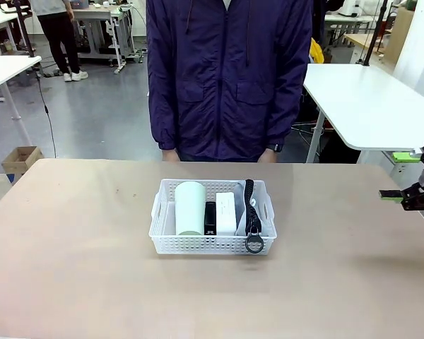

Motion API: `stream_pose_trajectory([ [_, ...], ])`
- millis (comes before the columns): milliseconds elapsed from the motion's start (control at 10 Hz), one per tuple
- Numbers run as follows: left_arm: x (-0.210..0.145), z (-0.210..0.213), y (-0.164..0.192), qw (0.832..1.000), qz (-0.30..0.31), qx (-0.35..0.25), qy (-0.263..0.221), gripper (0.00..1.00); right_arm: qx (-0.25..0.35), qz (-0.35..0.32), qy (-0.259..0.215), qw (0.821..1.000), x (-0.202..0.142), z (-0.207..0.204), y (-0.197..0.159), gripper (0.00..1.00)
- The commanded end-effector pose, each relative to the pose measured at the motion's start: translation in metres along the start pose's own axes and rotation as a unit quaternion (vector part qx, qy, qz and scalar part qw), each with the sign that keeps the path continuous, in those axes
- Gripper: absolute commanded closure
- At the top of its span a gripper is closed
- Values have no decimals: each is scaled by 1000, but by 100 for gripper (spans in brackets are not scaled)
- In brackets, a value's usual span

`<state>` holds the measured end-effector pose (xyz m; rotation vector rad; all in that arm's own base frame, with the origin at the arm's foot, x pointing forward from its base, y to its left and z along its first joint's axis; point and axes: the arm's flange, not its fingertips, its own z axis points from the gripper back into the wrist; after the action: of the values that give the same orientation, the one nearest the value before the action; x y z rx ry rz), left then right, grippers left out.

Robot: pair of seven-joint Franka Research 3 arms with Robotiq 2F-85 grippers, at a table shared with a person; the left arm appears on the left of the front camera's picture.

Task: Efficiently arrange items inside the basket to fit them all.
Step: Pick up the Reusable plastic cup and place it inside the Organizing basket.

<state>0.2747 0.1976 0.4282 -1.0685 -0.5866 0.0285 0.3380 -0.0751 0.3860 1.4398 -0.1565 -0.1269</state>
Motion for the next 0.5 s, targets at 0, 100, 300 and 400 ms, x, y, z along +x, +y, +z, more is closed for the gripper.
stream_pose_trajectory([
  [0, 0, -1, -1, 1000, -10, -9, -8, 0, 1, 2, 2, 1000, -2, 2, 4, 0],
  [100, 0, -1, -1, 1000, -10, -9, -8, 0, 1, 2, 2, 1000, -2, 2, 4, 0],
  [300, 0, -1, -1, 1000, -10, -9, -8, 0, 1, 2, 2, 1000, -2, 2, 4, 0],
  [400, 0, -1, -1, 1000, -10, -9, -8, 0, 1, 2, 2, 1000, -2, 2, 4, 0],
])
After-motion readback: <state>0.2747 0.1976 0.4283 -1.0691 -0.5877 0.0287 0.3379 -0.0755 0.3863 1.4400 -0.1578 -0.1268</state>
